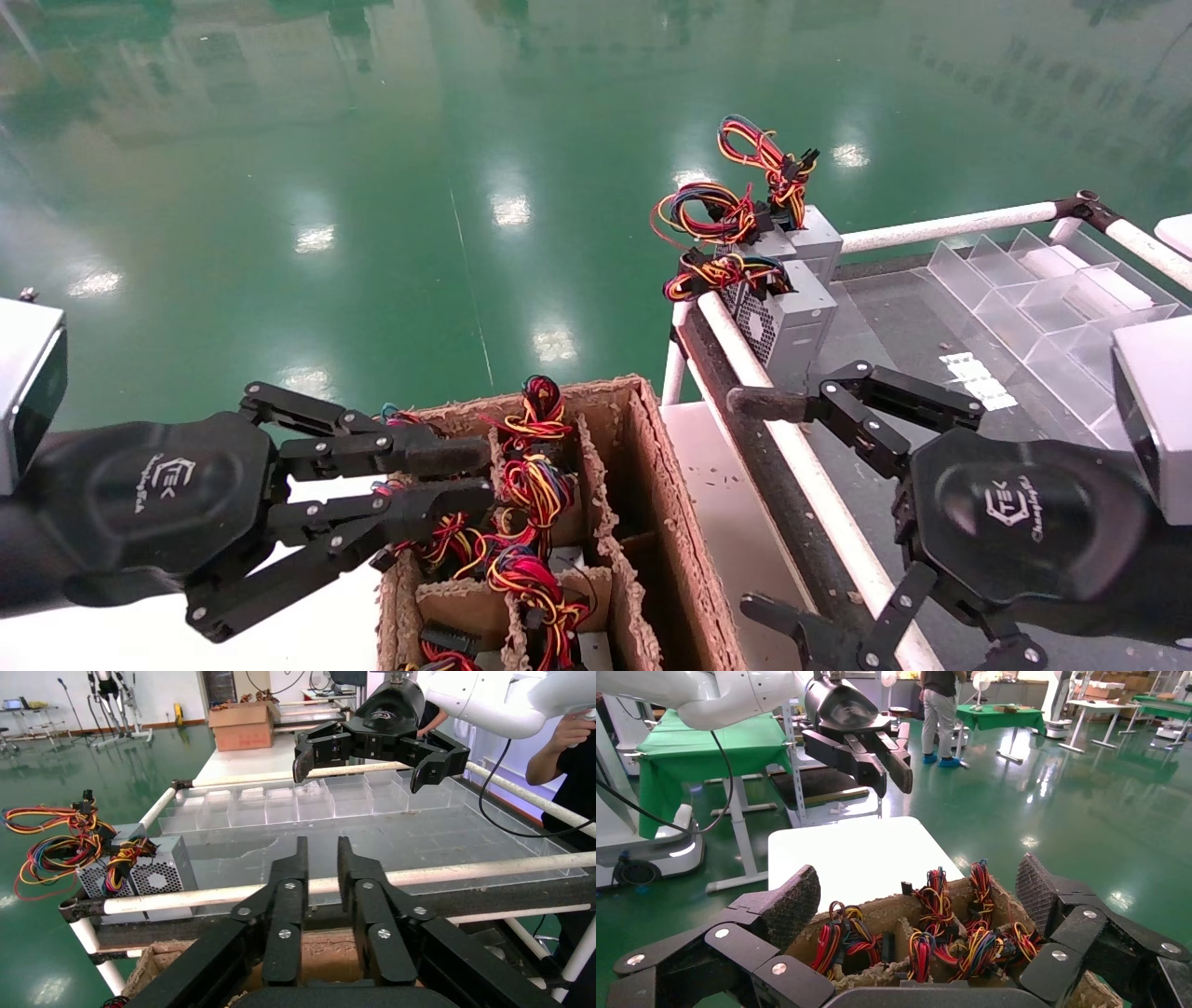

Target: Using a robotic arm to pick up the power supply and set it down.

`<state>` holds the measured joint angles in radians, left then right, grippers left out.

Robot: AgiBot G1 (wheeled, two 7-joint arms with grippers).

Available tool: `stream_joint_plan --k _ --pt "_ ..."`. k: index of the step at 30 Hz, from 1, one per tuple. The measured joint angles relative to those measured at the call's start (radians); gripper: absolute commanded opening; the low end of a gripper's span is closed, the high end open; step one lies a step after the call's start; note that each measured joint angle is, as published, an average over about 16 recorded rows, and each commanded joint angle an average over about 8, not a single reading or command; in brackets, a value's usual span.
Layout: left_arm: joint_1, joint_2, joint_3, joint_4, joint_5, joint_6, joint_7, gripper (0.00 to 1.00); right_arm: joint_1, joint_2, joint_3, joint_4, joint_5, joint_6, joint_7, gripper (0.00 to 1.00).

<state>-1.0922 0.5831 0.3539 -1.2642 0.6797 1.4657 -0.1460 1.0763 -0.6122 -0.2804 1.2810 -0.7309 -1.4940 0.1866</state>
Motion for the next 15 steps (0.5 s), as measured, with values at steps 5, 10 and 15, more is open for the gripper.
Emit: stream_joint_plan --k 5,10,15 --pt "0.000 0.000 0.000 0.000 0.000 0.000 0.000 0.00 0.000 0.000 0.000 0.000 0.000 0.000 0.000 1.00" --pt "0.000 0.000 0.000 0.000 0.000 0.000 0.000 0.16 -0.001 0.000 -0.001 0.000 -0.003 0.001 -0.001 1.00" --pt "0.000 0.000 0.000 0.000 0.000 0.000 0.000 0.79 -0.002 -0.001 -0.006 -0.004 -0.016 0.005 -0.001 1.00"
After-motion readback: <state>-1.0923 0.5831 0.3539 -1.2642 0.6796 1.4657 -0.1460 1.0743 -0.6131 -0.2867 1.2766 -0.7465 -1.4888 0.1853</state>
